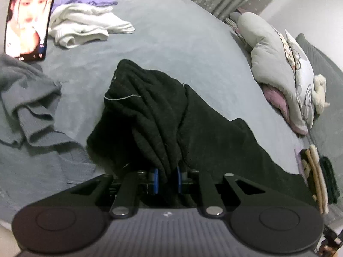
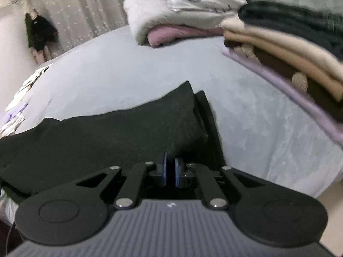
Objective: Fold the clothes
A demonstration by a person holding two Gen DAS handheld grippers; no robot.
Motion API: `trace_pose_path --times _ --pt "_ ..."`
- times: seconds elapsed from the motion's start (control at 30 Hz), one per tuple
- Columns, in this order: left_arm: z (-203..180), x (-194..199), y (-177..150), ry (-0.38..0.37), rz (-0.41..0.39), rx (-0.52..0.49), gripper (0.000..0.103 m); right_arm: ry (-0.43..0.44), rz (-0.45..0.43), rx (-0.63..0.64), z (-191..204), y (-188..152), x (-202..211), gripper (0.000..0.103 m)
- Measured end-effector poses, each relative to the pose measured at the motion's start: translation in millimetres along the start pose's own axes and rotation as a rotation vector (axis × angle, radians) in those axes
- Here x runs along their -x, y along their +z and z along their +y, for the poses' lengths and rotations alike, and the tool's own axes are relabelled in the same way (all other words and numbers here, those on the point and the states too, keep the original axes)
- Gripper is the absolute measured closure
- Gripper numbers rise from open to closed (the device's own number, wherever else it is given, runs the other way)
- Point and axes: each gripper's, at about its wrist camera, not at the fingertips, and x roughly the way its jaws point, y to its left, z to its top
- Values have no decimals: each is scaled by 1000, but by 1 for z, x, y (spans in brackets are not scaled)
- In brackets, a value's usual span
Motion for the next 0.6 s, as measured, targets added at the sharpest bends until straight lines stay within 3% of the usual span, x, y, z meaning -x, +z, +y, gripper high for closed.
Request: trace_pose_path --times 0.17,0.3,0.37,0.4,0.43,0.5,0.6 --pt "7 -14 -12 33 39 -11 87 -6 79 -18 -9 -18 -13 95" --pt "3 -28 -22 92 64 -74 82 -24 158 -61 -24 -36 -52 94" --pt "2 -28 -24 102 66 -94 72 -18 153 -70 -26 -40 -57 93" --pt "1 -26 -23 106 60 -111 61 -14 153 -68 -26 -40 -55 89" --pt "-1 -22 -23 113 53 -134 42 -9 155 -67 -26 -38 -52 87" --pt "-8 -13 -25 131 53 -196 27 -4 163 -65 -27 -35 -43 74" --pt "-17 2 -28 108 57 -240 27 -31 167 -63 -31 -26 -23 59"
